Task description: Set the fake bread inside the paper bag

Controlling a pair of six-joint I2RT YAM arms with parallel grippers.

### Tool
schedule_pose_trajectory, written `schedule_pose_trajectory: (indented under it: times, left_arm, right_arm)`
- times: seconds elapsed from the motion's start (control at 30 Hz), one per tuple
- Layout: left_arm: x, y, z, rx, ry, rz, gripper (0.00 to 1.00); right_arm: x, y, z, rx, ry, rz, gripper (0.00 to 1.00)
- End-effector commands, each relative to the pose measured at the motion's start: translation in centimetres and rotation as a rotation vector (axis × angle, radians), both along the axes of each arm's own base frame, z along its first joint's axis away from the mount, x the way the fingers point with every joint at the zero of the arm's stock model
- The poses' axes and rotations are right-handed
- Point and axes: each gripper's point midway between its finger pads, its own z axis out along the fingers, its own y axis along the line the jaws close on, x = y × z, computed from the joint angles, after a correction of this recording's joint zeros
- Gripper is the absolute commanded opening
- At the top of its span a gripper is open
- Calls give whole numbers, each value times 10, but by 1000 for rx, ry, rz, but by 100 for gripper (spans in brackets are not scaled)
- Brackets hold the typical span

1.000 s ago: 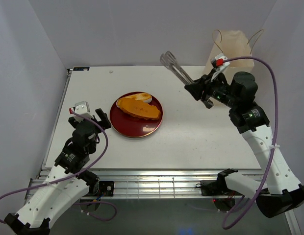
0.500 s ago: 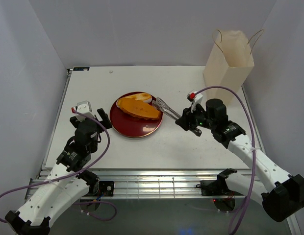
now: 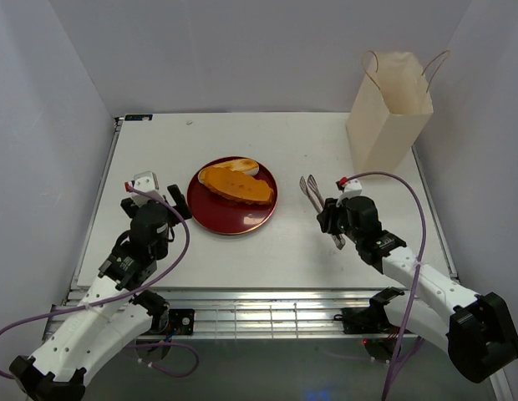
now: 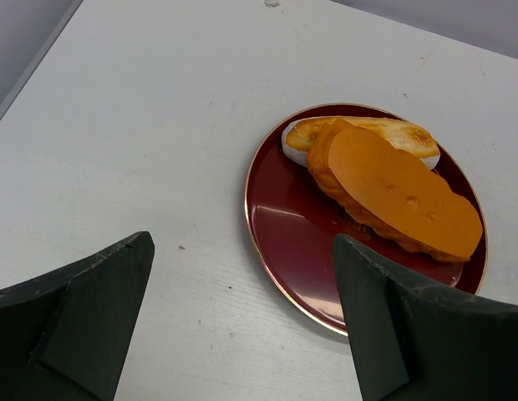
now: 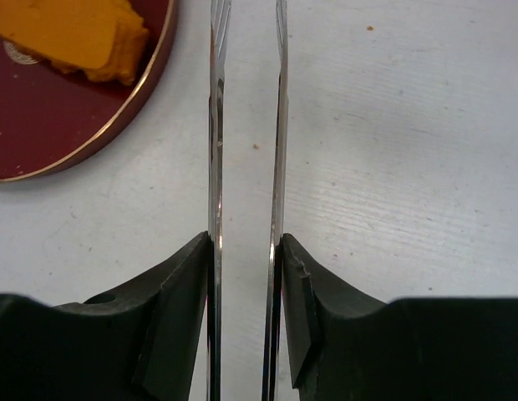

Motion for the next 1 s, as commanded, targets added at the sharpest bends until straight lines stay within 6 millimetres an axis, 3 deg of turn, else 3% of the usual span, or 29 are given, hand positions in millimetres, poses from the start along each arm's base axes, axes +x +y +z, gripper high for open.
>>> schedule_pose_trajectory:
  times: [0.0, 0.23, 0.5, 0.97]
  left_arm:
    - [2, 0, 0, 6, -3, 6, 98]
    - [3, -2, -2, 10, 6, 1, 98]
    - [4, -4, -3, 10, 9, -10, 98]
    - [4, -6, -5, 9, 11, -20, 98]
  right_arm:
    - [21, -16, 14, 68, -102, -177, 44]
    - [21, -17, -11, 78, -64, -211, 44]
    - [22, -3, -38, 36, 25, -180, 45]
    - [21, 13, -57, -62, 80, -167, 51]
